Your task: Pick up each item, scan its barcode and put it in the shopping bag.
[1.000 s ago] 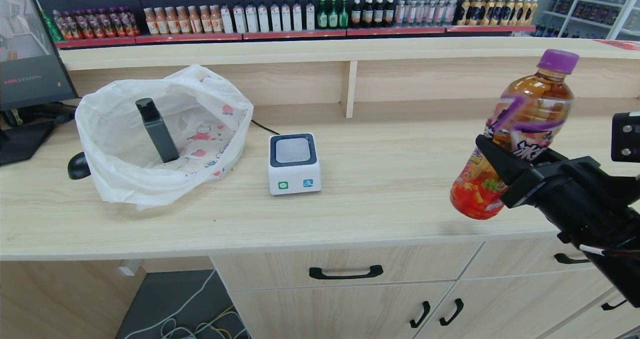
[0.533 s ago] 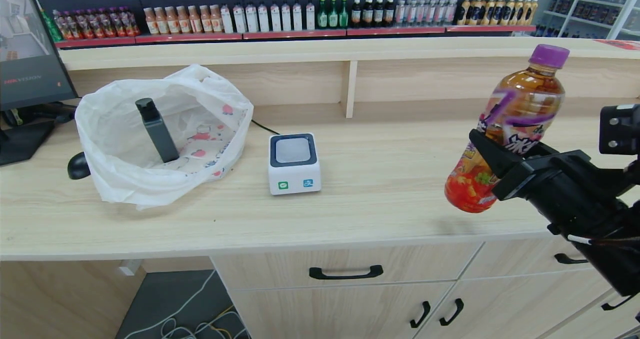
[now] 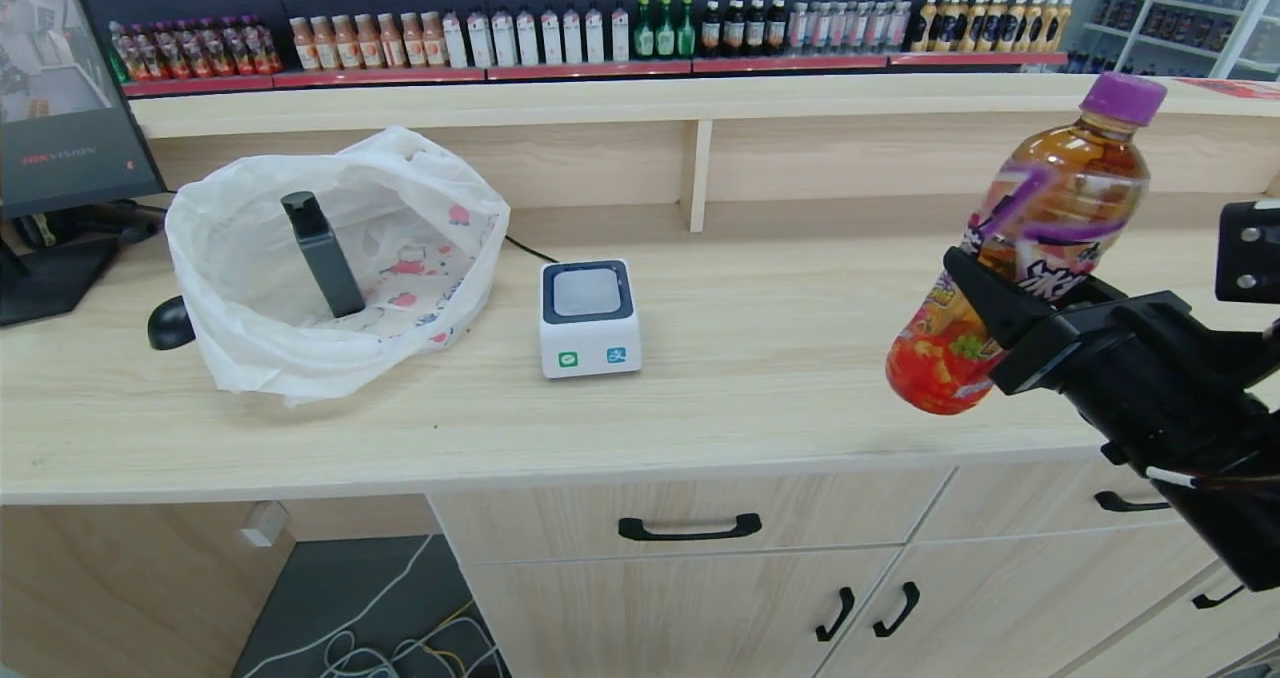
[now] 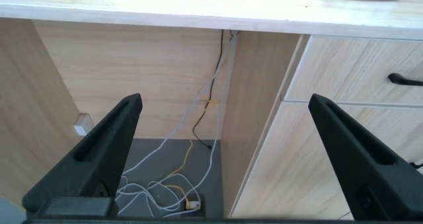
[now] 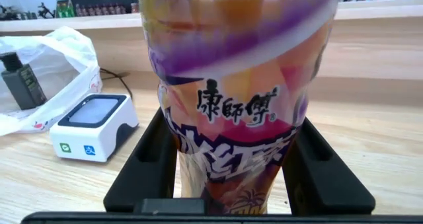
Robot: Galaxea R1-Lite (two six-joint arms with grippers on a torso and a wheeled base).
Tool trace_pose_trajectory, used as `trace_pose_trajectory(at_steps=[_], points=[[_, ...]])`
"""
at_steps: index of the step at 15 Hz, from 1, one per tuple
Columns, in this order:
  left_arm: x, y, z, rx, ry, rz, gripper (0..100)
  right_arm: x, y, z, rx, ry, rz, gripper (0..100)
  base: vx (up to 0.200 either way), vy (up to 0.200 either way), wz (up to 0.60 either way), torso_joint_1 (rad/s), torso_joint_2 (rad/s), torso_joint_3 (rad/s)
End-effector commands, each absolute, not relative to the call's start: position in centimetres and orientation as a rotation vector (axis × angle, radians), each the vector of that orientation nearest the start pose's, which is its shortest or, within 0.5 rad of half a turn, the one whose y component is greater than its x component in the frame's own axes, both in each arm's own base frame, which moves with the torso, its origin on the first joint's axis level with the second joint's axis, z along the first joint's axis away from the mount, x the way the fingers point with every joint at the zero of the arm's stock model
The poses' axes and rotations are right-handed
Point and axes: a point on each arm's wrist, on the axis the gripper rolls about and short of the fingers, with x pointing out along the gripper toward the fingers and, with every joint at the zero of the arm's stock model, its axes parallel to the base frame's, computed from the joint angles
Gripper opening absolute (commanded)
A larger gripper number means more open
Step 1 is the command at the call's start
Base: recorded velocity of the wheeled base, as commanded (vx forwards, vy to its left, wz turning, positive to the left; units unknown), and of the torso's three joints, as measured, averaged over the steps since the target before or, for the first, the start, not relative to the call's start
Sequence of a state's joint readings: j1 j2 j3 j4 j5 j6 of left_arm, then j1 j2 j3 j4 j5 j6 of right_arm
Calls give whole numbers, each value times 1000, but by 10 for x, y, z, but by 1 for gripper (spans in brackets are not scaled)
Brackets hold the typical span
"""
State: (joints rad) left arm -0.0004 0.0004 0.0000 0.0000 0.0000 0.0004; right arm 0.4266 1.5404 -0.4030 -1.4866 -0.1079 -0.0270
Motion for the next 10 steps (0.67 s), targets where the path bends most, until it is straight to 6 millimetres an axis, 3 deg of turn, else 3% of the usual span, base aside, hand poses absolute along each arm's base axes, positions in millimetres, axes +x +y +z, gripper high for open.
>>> trace_pose_trajectory(at_steps=[1,10], points=[[-23,0,75,2,0,-2,100,213,94,209,67,-346,309,0,0,200,0,12,2,-2],[-23,0,75,0,2,0,100,217,95,207,64,-339,307,0,0,200,0,3,3,0]])
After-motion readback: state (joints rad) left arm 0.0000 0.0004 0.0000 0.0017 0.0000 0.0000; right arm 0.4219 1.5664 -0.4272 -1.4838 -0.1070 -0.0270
